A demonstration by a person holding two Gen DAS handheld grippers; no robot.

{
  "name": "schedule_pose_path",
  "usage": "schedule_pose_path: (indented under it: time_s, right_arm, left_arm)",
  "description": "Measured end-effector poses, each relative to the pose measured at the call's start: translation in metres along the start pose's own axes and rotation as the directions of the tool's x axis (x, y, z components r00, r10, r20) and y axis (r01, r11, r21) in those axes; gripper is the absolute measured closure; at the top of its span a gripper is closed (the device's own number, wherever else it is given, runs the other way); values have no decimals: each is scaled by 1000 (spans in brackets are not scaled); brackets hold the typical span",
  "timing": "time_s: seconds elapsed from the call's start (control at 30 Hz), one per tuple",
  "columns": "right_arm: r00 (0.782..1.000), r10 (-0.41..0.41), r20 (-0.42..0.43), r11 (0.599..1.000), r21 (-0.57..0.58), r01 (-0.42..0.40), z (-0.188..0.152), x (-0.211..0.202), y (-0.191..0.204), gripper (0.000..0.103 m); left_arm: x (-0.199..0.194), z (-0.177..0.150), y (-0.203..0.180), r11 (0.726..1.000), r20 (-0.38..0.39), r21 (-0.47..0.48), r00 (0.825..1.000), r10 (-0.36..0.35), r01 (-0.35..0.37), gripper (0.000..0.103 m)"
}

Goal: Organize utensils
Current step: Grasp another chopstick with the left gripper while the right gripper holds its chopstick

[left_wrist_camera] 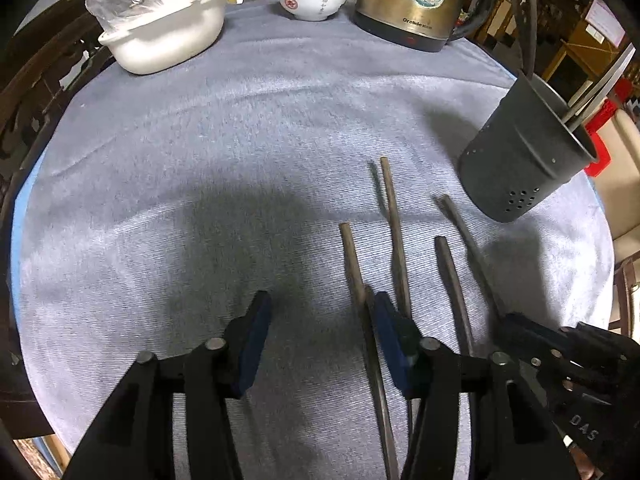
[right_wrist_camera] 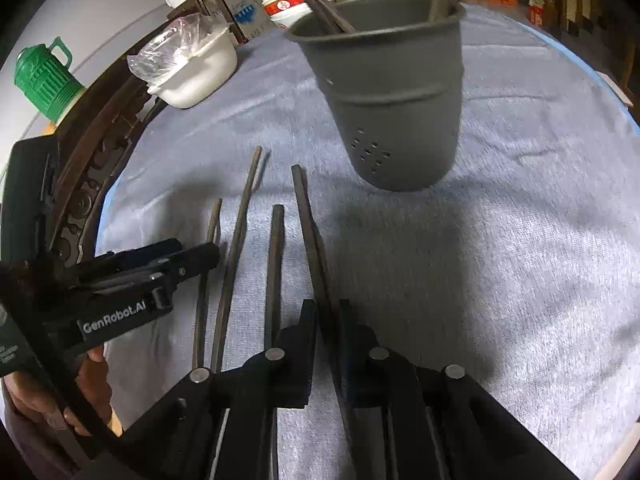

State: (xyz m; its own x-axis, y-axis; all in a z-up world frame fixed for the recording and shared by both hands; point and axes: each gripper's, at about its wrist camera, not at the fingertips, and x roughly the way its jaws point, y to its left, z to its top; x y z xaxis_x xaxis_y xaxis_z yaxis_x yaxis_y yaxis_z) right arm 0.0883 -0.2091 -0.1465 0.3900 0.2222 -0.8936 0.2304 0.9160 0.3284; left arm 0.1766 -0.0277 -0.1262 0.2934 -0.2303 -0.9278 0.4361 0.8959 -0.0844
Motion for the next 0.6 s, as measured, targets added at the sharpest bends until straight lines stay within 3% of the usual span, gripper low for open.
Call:
schedule_pose_path:
  time_s: [0.13, 0.3, 0.6]
  right_arm:
    - [999, -21, -48, 1000, -12, 20, -9, -7, -3, 92]
    - [994, -53, -96, 998, -20, 51, -14, -7, 2, 90]
    - [992, -121, -45, 992, -35, 120, 24, 12, 10, 88]
  left_arm:
    - [-1, 1, 3, 998, -3, 61, 999, 32, -32, 68]
    - [1, 2, 6, 997, -16, 66, 1000, 27, -26, 68]
    - [1, -4, -8, 995, -1, 77, 998, 56, -56, 63]
